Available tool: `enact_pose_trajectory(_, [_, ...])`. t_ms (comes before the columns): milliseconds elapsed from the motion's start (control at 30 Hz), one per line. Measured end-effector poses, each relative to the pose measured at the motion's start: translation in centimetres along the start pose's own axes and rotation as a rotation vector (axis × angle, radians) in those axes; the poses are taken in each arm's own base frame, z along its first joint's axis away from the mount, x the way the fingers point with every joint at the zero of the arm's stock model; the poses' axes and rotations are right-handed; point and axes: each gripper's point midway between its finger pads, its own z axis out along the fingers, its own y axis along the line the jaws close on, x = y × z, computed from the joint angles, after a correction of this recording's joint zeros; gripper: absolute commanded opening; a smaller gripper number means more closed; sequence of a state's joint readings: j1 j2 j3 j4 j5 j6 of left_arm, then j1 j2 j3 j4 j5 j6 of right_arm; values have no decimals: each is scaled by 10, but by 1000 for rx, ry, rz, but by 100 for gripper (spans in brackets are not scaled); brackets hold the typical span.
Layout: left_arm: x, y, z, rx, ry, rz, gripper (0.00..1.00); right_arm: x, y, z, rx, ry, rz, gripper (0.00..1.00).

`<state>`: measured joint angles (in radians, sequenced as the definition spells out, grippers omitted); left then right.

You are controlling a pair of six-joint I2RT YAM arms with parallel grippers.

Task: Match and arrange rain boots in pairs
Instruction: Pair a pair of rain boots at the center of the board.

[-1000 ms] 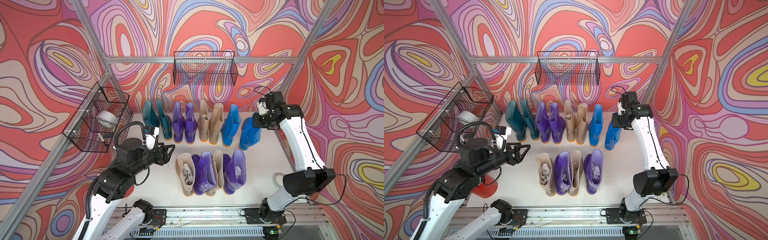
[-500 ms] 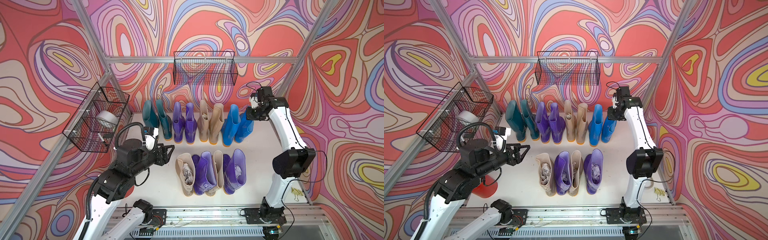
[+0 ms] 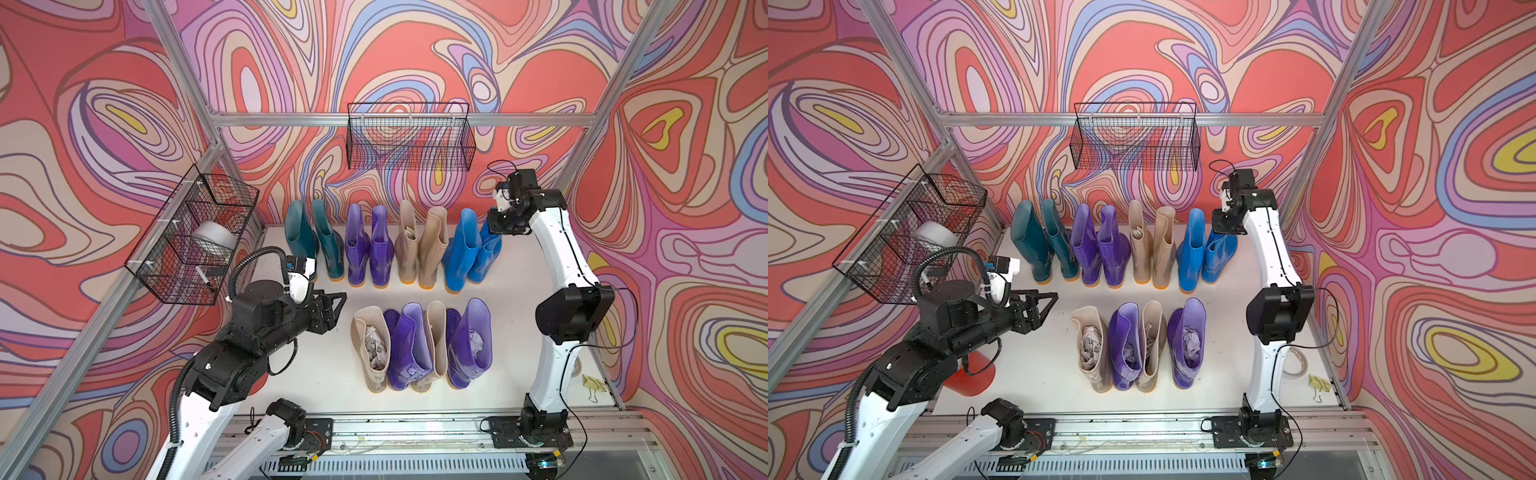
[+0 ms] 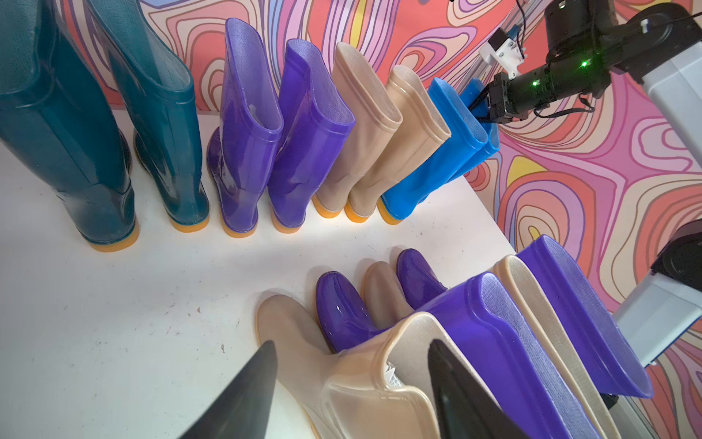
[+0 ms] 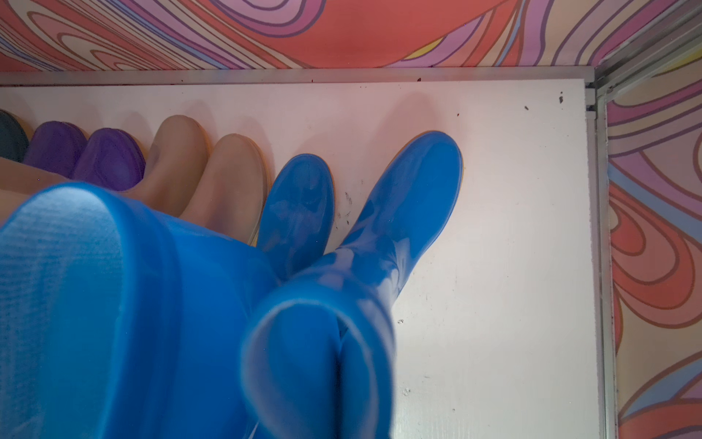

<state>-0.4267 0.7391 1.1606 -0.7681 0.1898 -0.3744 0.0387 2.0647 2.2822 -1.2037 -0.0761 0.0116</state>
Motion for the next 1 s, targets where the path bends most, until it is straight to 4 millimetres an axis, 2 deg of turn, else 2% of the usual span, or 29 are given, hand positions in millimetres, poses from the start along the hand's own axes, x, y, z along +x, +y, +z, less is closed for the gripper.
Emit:
enact_pose_trajectory(167, [0, 0, 0, 0, 1, 0, 66, -11, 2, -2, -17, -38, 2, 27])
enact_pose_trajectory(333, [0, 0, 0, -1, 1, 0, 66, -20, 6, -7, -37, -66, 4, 31])
enact_pose_trajectory(667, [0, 0, 1, -1, 2, 0, 66, -24, 9, -10, -52, -79, 13, 46])
enact_pose_trajectory(1000, [-8, -3, -2, -1, -9, 6, 67, -31, 11, -19, -62, -107, 21, 56])
